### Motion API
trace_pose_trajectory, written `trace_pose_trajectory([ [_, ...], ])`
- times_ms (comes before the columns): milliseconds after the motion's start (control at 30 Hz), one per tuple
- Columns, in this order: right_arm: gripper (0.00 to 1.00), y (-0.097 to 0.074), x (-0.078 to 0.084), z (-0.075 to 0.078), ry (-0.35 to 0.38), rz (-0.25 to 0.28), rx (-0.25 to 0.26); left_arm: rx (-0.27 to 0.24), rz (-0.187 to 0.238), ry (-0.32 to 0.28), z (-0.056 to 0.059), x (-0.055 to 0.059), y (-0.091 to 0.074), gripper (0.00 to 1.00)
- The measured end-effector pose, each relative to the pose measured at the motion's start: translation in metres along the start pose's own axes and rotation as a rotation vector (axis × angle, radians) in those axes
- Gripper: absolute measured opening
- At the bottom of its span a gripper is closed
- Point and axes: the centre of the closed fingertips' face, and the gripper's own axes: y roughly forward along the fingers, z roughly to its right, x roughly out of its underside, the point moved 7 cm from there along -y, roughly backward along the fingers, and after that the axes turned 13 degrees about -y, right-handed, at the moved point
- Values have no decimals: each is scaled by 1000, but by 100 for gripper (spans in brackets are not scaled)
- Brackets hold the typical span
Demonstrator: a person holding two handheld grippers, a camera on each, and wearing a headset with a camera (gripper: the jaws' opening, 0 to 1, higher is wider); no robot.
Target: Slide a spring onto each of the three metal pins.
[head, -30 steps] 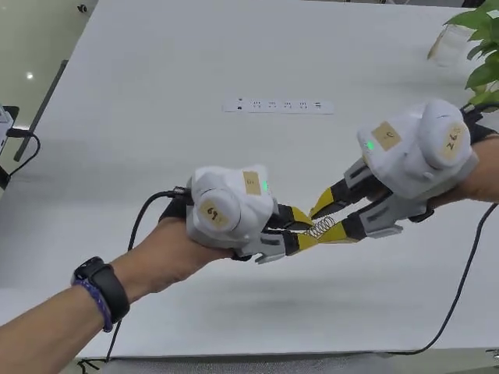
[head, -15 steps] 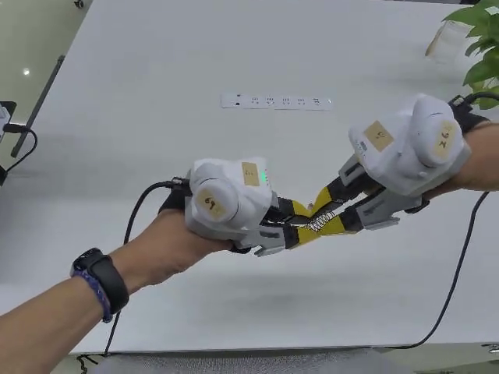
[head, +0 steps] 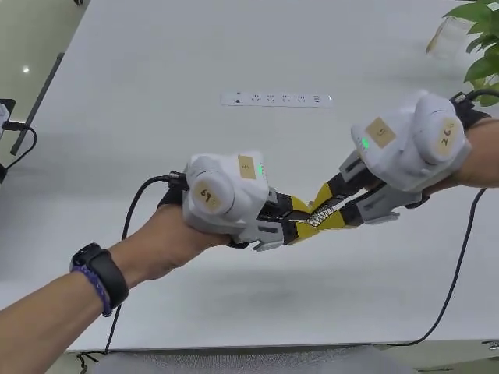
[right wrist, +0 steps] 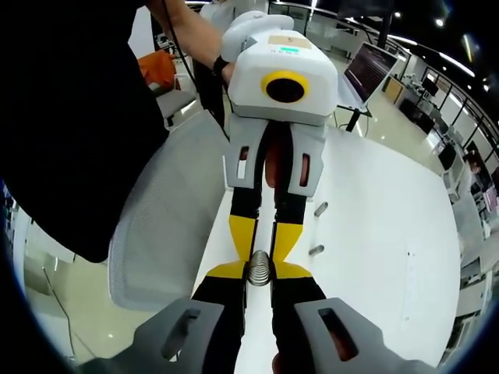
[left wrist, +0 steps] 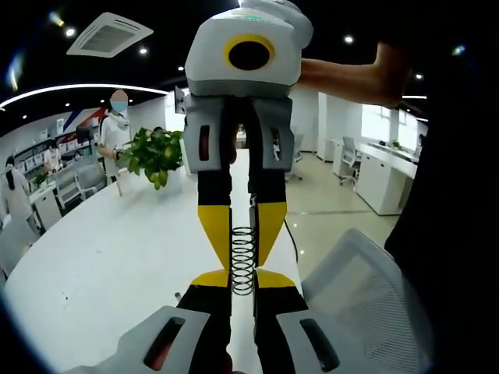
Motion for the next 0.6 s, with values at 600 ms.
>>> trace_pose_trajectory([
  [600,8,7,16,-5,63,-55,-4,-21,-48,-28,0,19,7,17],
])
